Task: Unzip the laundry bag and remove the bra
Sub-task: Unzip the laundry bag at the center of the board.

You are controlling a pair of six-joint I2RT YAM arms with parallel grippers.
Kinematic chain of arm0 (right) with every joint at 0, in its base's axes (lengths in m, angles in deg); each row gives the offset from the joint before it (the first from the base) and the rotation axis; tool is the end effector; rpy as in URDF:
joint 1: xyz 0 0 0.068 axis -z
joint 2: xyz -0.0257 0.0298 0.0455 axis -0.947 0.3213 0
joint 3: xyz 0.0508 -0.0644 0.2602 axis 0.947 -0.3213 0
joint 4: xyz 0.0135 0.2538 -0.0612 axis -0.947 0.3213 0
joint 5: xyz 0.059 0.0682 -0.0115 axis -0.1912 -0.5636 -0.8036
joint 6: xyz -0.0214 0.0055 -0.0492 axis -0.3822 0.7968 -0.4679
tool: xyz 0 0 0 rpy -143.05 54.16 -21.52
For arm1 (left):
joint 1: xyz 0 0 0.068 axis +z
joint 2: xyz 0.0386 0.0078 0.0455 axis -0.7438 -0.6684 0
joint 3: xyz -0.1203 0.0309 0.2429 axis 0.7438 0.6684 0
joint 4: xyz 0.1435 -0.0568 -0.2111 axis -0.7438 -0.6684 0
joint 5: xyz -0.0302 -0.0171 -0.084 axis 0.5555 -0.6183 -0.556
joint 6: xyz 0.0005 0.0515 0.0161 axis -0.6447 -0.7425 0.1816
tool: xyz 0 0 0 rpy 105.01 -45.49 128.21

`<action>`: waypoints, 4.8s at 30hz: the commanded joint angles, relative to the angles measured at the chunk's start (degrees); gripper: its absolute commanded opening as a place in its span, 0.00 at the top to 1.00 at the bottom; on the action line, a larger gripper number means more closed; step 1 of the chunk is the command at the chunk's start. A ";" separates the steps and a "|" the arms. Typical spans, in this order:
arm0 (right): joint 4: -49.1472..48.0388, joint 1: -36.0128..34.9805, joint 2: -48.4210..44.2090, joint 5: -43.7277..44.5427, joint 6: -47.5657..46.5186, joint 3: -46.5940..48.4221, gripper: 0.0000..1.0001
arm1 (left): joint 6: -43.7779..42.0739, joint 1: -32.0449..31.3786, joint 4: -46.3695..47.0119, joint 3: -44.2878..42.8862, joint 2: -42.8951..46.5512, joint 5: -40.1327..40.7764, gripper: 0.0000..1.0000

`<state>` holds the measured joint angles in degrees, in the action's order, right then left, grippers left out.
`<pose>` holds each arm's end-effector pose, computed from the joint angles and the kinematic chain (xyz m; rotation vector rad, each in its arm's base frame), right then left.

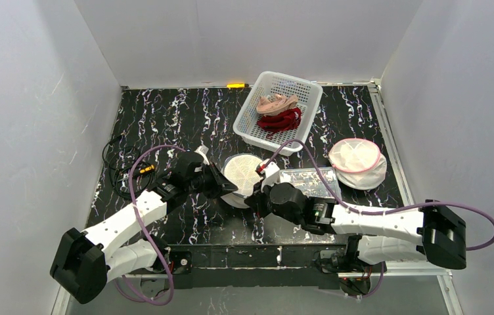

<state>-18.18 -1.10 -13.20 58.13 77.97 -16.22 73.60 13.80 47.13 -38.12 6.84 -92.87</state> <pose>0.0899 0.2424 0.2434 -0.5007 1.9536 0.8431 0.1827 -0.1359 0.2337 -0.3847 2.3484 -1.1985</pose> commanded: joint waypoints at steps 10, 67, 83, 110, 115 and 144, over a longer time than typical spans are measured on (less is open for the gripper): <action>6.03 -0.29 -6.87 7.96 -5.68 -1.57 0.99 | -4.05 0.16 -4.22 -2.57 0.36 0.38 1.00; -7.61 -0.40 3.86 -6.49 -2.33 3.40 0.99 | 5.76 -1.10 -19.17 -2.73 17.91 4.43 0.31; -9.81 -0.55 6.50 -5.12 -0.95 3.55 0.99 | 4.45 -2.48 -16.19 -3.49 7.85 8.59 0.46; -0.83 -0.71 -0.73 1.27 -2.69 -0.23 0.99 | 2.17 -2.47 -16.69 -3.19 5.84 10.46 1.00; 1.99 -0.79 -2.87 5.49 -0.82 -2.09 0.99 | 0.85 -2.48 -16.42 -3.43 5.82 10.11 1.00; -1.21 -0.77 -4.22 1.35 -0.82 -2.49 0.99 | -11.34 -2.28 -26.79 -15.55 0.57 8.24 0.36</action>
<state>-15.04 -1.89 -18.38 60.39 76.85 -21.16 61.88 11.24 28.95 -53.23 0.45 -87.56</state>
